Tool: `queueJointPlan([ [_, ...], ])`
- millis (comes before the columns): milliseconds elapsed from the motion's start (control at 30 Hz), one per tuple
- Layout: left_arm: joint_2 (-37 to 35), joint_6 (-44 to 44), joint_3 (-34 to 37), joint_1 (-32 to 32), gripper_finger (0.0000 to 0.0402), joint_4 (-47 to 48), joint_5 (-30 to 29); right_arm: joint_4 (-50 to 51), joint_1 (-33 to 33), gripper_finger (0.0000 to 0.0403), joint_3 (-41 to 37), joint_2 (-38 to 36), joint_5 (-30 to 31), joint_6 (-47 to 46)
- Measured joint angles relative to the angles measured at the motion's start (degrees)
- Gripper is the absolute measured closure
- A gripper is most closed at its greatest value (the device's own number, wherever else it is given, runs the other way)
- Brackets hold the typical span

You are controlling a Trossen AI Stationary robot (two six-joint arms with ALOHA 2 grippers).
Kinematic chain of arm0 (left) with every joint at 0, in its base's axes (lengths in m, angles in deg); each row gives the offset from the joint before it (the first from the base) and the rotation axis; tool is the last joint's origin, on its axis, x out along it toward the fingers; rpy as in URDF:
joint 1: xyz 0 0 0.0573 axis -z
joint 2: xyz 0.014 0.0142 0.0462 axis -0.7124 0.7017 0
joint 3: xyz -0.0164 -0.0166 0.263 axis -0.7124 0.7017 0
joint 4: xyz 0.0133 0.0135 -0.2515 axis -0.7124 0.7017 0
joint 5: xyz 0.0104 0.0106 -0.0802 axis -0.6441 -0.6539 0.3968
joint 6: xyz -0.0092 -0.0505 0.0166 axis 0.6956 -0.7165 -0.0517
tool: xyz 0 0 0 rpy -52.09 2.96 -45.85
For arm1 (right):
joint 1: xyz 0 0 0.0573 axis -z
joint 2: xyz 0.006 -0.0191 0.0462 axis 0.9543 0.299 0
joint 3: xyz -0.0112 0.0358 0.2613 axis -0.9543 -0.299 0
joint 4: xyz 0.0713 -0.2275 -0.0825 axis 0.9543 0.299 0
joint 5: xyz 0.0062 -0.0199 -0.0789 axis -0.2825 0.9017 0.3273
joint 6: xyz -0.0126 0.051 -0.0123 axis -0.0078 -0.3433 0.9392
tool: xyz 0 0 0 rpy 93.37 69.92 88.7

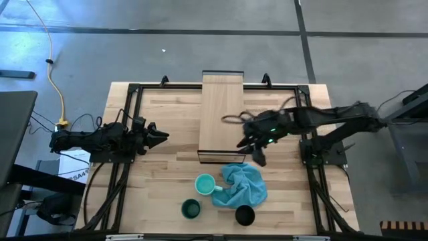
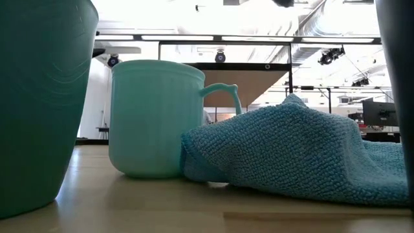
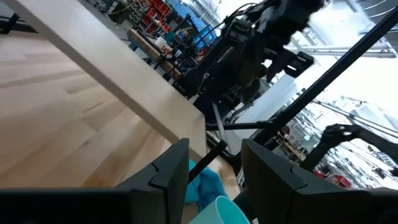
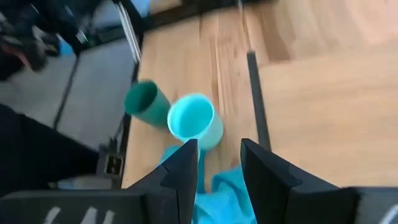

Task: Stack small to large cups/mugs on shelf
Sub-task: Put the blue mug on the shelf

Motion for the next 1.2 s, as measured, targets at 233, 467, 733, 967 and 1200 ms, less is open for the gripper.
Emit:
queueJointPlan([
  [233,0.01,-0.07,0.00,0.00,0.0266,0.45,0.01,8.28,-0.18,0.0291,11.49,11.25,0.18,-4.96],
  [467,0.00,1.45,0.00,0.00,0.0266,1.65,0.22,13.70,-3.39,0.0291,20.09,16.97,3.58,-8.28],
  [733,0.01,5.41,0.00,0.00,0.0266,1.65,0.00,14.82,-8.48,0.0291,22.42,19.10,14.16,-14.95],
  [967,0.02,7.71,0.00,0.00,0.0266,1.63,0.00,15.21,-12.74,0.0291,22.44,21.67,19.00,-24.35],
  [1200,0.01,6.15,0.00,0.01,0.0266,1.59,-0.19,19.37,-15.61,0.0291,22.44,22.95,20.79,-37.80],
])
